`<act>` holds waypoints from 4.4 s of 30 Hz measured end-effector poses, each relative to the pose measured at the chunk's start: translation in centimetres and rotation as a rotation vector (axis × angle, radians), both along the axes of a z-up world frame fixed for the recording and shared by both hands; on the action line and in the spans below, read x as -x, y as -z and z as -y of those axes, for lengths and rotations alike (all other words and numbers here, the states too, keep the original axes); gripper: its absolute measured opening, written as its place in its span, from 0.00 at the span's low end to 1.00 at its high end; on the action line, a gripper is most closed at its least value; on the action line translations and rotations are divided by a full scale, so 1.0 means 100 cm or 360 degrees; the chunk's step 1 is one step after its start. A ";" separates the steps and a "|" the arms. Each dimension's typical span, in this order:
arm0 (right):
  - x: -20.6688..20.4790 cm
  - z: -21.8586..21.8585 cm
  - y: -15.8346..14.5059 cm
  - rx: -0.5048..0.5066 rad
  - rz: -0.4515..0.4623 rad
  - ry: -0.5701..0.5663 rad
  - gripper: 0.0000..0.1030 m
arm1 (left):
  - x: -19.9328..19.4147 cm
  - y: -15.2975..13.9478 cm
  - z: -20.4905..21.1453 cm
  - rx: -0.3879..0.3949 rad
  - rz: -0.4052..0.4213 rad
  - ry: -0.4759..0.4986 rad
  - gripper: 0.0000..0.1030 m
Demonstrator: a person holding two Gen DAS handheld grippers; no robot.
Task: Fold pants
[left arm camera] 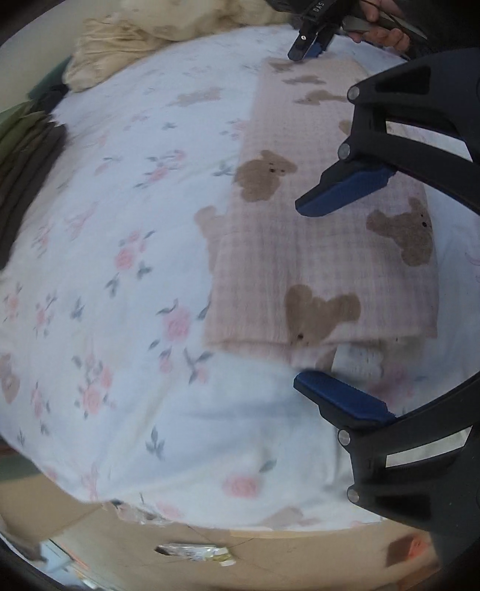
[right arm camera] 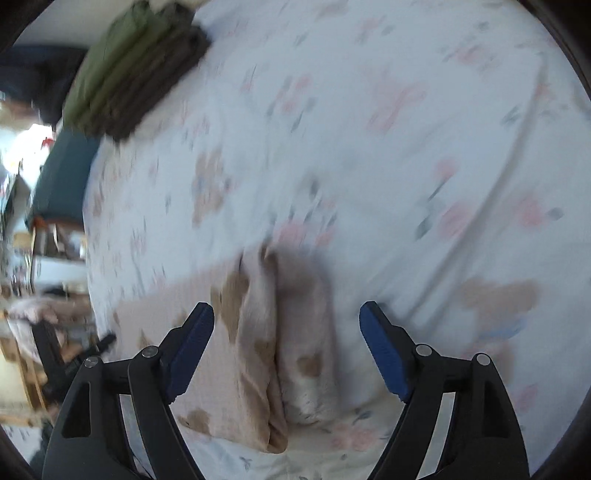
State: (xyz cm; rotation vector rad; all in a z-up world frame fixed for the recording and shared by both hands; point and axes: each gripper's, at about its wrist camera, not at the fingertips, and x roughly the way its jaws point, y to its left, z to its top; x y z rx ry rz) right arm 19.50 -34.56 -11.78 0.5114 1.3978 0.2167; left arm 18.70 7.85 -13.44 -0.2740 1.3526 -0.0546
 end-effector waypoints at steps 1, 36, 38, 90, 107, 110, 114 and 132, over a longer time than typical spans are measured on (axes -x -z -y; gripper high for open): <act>0.002 -0.010 0.000 0.0069 0.0015 -0.0067 0.82 | 0.000 0.003 0.004 0.0005 -0.0027 0.0021 0.80; -0.301 -0.080 -0.257 0.0047 0.1095 -0.0362 0.09 | -0.272 -0.253 -0.037 0.0208 0.1033 0.0195 0.07; -0.347 -0.092 -0.266 0.0133 0.1157 -0.0369 0.09 | -0.321 -0.257 -0.037 0.0126 0.1079 0.0193 0.07; 0.015 -0.130 -0.297 0.0492 0.1397 -0.0100 0.98 | 0.042 -0.253 0.002 -0.0287 0.1328 -0.0166 0.99; 0.135 -0.136 -0.230 0.0547 0.1411 -0.0053 1.00 | 0.133 -0.184 0.050 -0.0330 0.1239 -0.0001 0.99; 0.131 -0.140 -0.220 0.0561 0.1404 -0.0066 1.00 | 0.129 -0.182 0.051 -0.0330 0.1270 0.0000 0.99; 0.126 -0.141 -0.211 0.0570 0.1363 -0.0038 1.00 | 0.126 -0.181 0.057 -0.0378 0.1282 0.0028 0.99; 0.129 -0.149 -0.203 0.0597 0.1356 -0.0054 1.00 | 0.126 -0.180 0.053 -0.0367 0.1281 0.0013 0.99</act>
